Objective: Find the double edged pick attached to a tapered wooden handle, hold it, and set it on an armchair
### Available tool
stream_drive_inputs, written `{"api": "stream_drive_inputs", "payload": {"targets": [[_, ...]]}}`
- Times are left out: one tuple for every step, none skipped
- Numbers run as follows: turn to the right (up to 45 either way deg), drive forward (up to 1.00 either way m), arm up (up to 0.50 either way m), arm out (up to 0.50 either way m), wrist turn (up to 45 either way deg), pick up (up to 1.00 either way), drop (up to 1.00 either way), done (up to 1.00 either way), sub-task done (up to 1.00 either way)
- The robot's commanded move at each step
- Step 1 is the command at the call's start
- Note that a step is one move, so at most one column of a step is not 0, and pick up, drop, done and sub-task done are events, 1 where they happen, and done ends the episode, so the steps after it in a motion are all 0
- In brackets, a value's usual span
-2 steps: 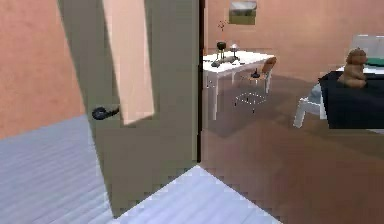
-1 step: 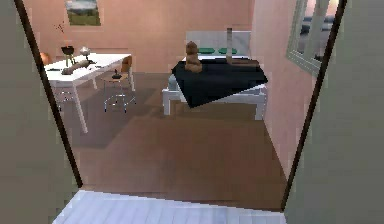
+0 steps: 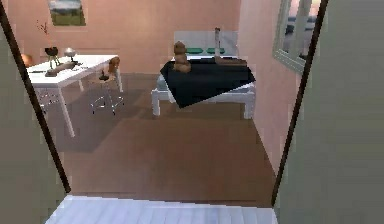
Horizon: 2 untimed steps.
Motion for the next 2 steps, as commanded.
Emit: {"api": "stream_drive_inputs", "payload": {"targets": [[0.0,0.2,0.0,0.0,0.0,0.0,0.0,0.0,0.0],[30.0,0.0,0.0,0.0,0.0,0.0,0.0,0.0,0.0]]}}
